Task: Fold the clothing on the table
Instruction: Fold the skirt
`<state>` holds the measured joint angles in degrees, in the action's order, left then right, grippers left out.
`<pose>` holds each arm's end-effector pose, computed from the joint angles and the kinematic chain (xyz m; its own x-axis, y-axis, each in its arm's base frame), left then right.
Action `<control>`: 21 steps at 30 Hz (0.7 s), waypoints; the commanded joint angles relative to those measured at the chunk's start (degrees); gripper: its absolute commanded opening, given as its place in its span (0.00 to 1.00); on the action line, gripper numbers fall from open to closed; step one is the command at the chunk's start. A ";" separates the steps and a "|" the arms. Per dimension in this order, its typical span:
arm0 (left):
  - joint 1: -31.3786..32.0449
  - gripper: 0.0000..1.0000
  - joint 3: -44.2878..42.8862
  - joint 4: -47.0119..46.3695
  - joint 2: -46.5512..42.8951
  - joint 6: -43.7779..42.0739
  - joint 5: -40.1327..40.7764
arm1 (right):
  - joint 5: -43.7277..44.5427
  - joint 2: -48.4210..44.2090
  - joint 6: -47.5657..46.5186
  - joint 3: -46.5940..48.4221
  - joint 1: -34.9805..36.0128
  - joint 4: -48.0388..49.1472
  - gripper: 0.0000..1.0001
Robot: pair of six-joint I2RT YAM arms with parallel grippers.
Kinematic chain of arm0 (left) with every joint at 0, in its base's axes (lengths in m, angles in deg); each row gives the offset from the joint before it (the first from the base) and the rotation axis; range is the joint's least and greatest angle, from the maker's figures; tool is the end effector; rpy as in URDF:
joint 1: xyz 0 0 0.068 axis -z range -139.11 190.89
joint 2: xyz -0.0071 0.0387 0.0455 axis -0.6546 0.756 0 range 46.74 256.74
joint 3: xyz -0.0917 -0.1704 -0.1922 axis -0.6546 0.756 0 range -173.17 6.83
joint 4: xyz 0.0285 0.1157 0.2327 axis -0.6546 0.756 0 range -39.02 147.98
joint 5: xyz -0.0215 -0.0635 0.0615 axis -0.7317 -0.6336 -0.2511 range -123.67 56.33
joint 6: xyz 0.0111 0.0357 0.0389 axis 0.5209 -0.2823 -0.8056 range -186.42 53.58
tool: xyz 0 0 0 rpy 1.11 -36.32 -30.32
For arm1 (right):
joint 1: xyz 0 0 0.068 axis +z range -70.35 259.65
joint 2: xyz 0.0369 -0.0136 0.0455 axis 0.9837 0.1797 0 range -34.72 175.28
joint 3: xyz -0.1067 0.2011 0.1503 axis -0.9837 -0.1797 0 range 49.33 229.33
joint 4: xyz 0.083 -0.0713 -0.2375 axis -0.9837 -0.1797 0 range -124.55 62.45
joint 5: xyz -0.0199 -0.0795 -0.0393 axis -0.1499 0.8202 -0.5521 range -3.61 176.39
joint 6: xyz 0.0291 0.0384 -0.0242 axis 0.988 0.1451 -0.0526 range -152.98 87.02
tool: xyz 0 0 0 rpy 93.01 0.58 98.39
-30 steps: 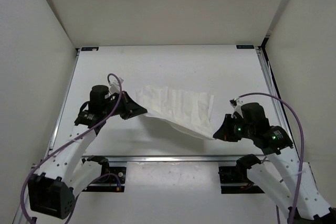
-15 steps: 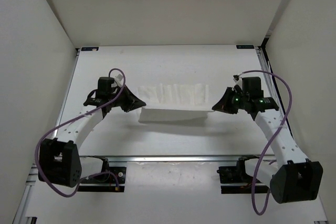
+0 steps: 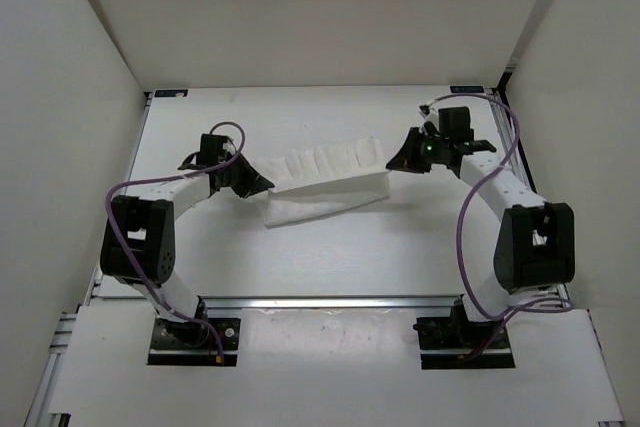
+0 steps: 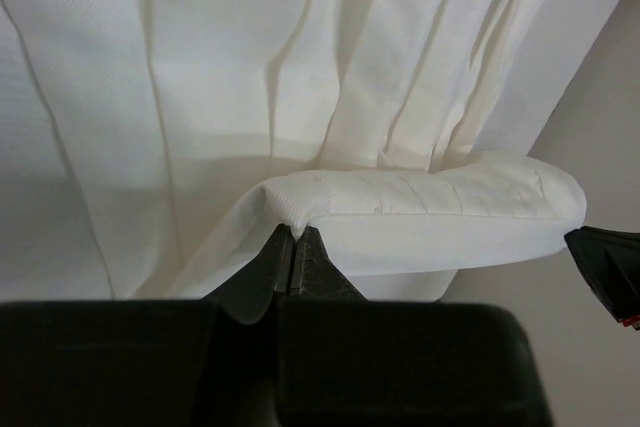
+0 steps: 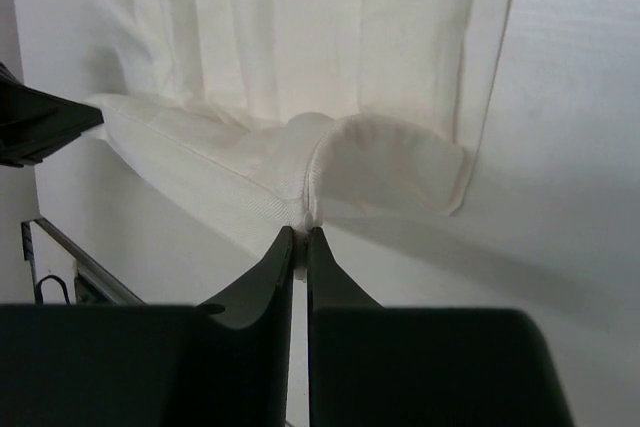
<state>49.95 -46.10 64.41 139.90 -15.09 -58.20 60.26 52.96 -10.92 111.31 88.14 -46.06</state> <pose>0.3170 -0.0656 0.1788 -0.7986 -0.5919 -0.1090 -0.3798 0.6361 -0.6716 0.3261 0.0646 0.2512 -0.8061 0.2205 -0.5491 -0.1533 0.8184 0.5538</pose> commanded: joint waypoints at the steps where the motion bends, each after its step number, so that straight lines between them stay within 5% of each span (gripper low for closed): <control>1: -5.10 0.00 -2.53 -0.08 -0.62 -0.27 9.59 | 2.67 4.32 -3.87 7.61 -0.50 5.93 0.05; 10: -8.97 0.03 -5.42 -1.65 4.91 1.75 11.26 | 1.26 24.62 -3.52 27.57 0.91 2.43 0.45; 12: -11.78 0.45 -6.40 -3.48 6.85 3.59 10.30 | 1.79 26.84 -2.82 31.26 0.65 2.33 0.46; 14: -12.92 0.62 -7.10 -6.65 6.59 5.69 8.20 | 0.47 26.15 -2.11 32.15 0.39 2.86 0.46; 15: -13.19 0.81 -7.45 -7.36 6.07 5.88 7.93 | 0.20 24.75 -2.72 31.20 0.21 2.94 0.46; 21: -16.00 0.85 -11.76 -5.61 4.75 4.83 5.46 | -0.33 16.49 -7.20 23.02 1.70 1.98 0.50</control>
<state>35.20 -55.63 60.26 148.21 -10.44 -50.66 61.09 75.78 -14.76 136.55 88.92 -44.20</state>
